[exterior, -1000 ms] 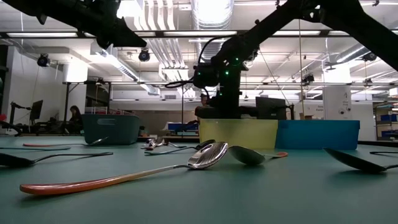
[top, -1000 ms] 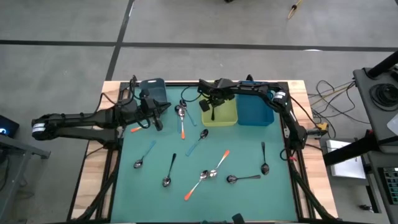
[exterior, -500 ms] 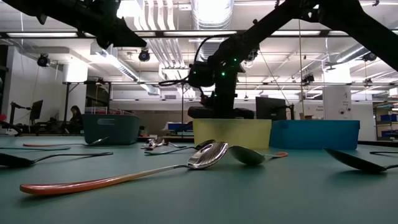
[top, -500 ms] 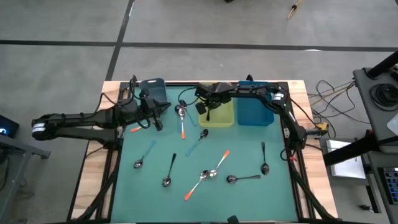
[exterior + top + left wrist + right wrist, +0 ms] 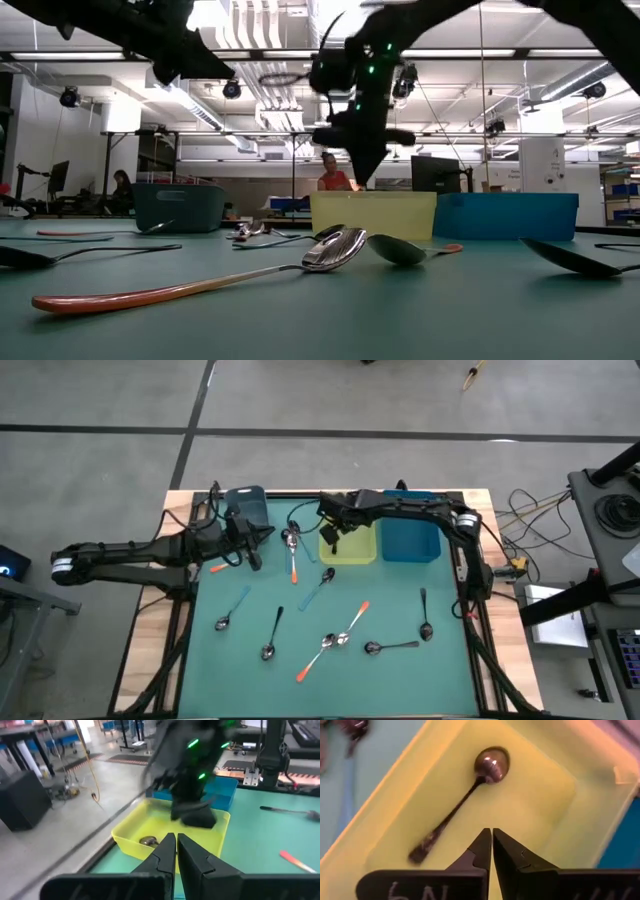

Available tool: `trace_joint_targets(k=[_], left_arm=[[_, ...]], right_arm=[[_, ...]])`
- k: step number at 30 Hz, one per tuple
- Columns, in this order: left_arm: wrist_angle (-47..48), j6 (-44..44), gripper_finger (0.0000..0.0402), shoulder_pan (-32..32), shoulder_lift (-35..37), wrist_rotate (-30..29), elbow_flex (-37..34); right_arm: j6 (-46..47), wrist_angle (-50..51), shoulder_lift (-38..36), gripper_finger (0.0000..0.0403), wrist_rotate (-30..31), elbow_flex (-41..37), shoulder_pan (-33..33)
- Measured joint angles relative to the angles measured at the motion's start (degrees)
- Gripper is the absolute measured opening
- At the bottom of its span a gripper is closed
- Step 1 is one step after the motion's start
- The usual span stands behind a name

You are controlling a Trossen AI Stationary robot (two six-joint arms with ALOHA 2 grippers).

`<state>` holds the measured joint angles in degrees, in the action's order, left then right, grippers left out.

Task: Sort silverware by color (type)
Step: Put the blue spoon into the blue bin

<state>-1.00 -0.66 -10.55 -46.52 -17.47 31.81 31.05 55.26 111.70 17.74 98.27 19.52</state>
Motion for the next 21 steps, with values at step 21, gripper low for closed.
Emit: trace_joint_targets(k=[21], left_arm=[[17.97, -45.41, 0.0, 15.66, -7.16, 2.11, 1.37]], right_arm=[[-20.77, -41.6, -32.71, 0.0009, -0.18, -39.1, -14.82]])
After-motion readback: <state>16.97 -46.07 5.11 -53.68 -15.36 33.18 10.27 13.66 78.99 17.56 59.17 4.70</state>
